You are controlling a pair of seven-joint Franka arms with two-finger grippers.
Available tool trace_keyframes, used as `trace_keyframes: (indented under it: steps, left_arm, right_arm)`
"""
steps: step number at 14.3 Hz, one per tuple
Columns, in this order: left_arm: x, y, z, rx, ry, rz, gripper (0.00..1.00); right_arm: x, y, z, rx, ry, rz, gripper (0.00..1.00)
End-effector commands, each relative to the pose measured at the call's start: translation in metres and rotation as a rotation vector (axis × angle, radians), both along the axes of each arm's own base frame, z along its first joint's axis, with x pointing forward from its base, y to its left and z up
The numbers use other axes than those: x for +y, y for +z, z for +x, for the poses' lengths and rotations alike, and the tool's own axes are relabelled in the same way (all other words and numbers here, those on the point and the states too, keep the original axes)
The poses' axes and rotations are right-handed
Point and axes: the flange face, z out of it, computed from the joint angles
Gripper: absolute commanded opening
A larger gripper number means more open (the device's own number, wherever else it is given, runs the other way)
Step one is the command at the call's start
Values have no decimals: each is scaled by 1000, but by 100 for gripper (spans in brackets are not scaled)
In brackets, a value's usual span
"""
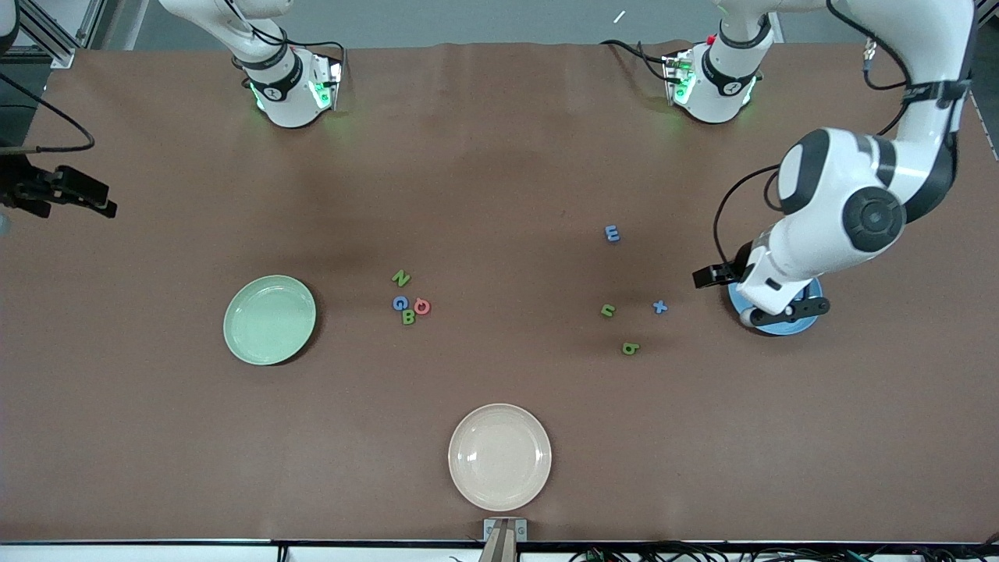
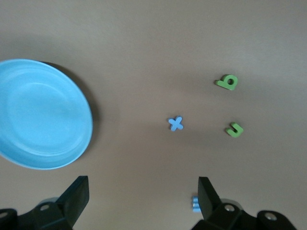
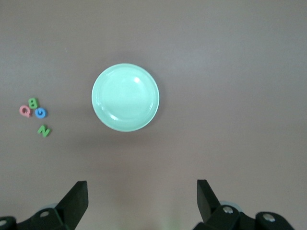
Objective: Sort upper and lower case letters into plates
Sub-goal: 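Grasp the blue x with the left gripper while the right gripper grasps N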
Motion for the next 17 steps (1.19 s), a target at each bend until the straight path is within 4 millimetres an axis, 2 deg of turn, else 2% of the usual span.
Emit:
trace_keyframes:
  steps: [1,2,4,5,7,9,10,13,15,17]
  left_arm:
    - [-13,-42,-5,-32,10,33,100]
    - [-16,-58,-7,-43,20,46,100]
    - [-27,-93,-10,-41,28,61,100]
    - [-34,-105,-10,-48,48,57,99]
    - [-45,-125,-10,-73,76,42,99]
    - [-51,-145,-11,-81,85,37,98]
    - [-51,-152,-10,-93,69,48,96]
    - [-52,-163,-13,-87,83,74,84]
    - [-50,-166,-16,-78,84,77,75]
    - [-51,-167,-18,-76,83,78,65]
  right_arm:
    - [-27,-7,9,-6,-51,-5,100]
    - [-33,-20,16,2,-62,0,100]
    - [-48,-65,36,52,-87,9,100]
    - [-49,-77,40,72,-84,-1,100]
    - [-46,-91,38,103,-109,16,100]
    - [-44,-101,34,123,-224,106,100]
    - [-40,-113,30,152,-284,126,100]
    - [-8,-132,23,209,-379,103,100]
    - [31,-153,13,224,-433,77,100]
    - [80,-174,-6,196,-502,51,100]
